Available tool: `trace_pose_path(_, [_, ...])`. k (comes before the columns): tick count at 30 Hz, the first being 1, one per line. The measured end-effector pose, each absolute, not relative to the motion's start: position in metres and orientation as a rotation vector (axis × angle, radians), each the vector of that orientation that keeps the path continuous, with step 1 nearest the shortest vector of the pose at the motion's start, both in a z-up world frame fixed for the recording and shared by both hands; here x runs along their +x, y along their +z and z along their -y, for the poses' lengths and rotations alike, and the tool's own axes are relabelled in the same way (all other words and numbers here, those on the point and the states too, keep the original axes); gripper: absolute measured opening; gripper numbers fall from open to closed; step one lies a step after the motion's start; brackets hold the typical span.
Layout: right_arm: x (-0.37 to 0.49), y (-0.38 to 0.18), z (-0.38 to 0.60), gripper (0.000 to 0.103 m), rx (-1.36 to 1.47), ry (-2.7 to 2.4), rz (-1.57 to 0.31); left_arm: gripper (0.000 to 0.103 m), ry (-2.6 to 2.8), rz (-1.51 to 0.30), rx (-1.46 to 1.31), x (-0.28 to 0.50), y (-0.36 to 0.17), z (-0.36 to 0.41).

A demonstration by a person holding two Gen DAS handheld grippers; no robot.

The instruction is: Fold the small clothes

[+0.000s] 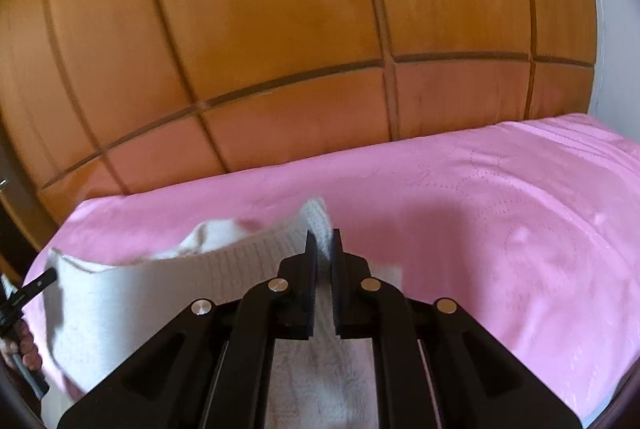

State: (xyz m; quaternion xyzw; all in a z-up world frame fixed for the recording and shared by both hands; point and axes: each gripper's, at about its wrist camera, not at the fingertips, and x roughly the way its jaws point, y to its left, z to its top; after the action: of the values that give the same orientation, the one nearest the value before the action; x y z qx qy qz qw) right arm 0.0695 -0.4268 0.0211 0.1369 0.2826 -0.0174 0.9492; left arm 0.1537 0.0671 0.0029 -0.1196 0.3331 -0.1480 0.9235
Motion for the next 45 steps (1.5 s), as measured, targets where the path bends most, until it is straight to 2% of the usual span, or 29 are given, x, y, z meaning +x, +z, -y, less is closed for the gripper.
trace_pose_path(3, [0.116, 0.002, 0.432, 0.005, 0.277, -0.097, -0.623, 0.005, -0.247, -0.732, -0.245, 0.191, -0.011, -0.062])
trace_pose_path(9, [0.156, -0.049, 0.434, 0.005, 0.238, -0.165, -0.76, 0.006, -0.148, -0.879, -0.153, 0.231, -0.052, -0.039])
trace_pose_path(10, [0.156, -0.052, 0.433, 0.007, 0.225, -0.165, -0.765, 0.008, -0.133, -0.877, -0.15, 0.229, -0.05, -0.038])
trace_pose_path(11, [0.154, -0.053, 0.434, 0.008, 0.216, -0.161, -0.763, 0.019, -0.119, -0.868, -0.153, 0.226, -0.047, -0.04])
trace_pose_path(12, [0.151, -0.051, 0.434, 0.016, 0.209, -0.157, -0.755, 0.026, -0.099, -0.845, -0.168, 0.22, -0.04, -0.044])
trace_pose_path(13, [0.147, -0.048, 0.435, 0.034, 0.206, -0.164, -0.741, 0.04, -0.089, -0.825, -0.184, 0.215, -0.035, -0.049])
trace_pose_path(14, [0.143, -0.043, 0.436, 0.042, 0.203, -0.176, -0.72, 0.046, -0.097, -0.792, -0.209, 0.208, -0.027, -0.053])
trace_pose_path(15, [0.137, -0.037, 0.436, 0.045, 0.206, -0.178, -0.693, 0.048, -0.124, -0.764, -0.226, 0.204, -0.021, -0.056])
trace_pose_path(19, [0.118, -0.011, 0.416, 0.045, 0.244, -0.04, -0.63, 0.048, -0.319, -0.752, -0.223, 0.191, -0.007, -0.04])
trace_pose_path(21, [0.115, -0.009, 0.396, 0.045, 0.247, 0.066, -0.65, 0.057, -0.396, -0.781, -0.201, 0.19, -0.013, -0.023])
trace_pose_path(24, [0.121, -0.03, 0.356, 0.042, 0.234, 0.175, -0.756, 0.057, -0.41, -0.839, -0.141, 0.196, -0.03, -0.001])
trace_pose_path(26, [0.126, -0.043, 0.338, 0.034, 0.201, 0.202, -0.802, 0.053, -0.432, -0.905, -0.139, 0.203, -0.046, 0.01])
trace_pose_path(27, [0.127, -0.049, 0.331, 0.027, 0.184, 0.205, -0.815, 0.031, -0.425, -0.917, -0.126, 0.204, -0.052, 0.014])
trace_pose_path(28, [0.129, -0.054, 0.325, 0.015, 0.174, 0.207, -0.831, 0.014, -0.421, -0.93, -0.107, 0.203, -0.058, 0.017])
trace_pose_path(29, [0.131, -0.058, 0.322, 0.011, 0.171, 0.213, -0.84, 0.004, -0.42, -0.922, -0.104, 0.2, -0.061, 0.019])
trace_pose_path(30, [0.13, -0.06, 0.322, 0.005, 0.165, 0.213, -0.842, 0.004, -0.412, -0.904, -0.1, 0.198, -0.061, 0.02])
trace_pose_path(31, [0.13, -0.058, 0.321, 0.004, 0.158, 0.21, -0.839, 0.003, -0.4, -0.885, -0.099, 0.197, -0.06, 0.02])
trace_pose_path(39, [0.141, -0.018, 0.321, 0.003, 0.191, 0.172, -0.729, 0.002, -0.308, -0.793, -0.138, 0.219, -0.037, 0.026])
trace_pose_path(45, [0.168, -0.062, 0.307, 0.003, 0.122, 0.093, -0.837, 0.0, -0.181, -0.914, -0.022, 0.244, -0.079, 0.041])
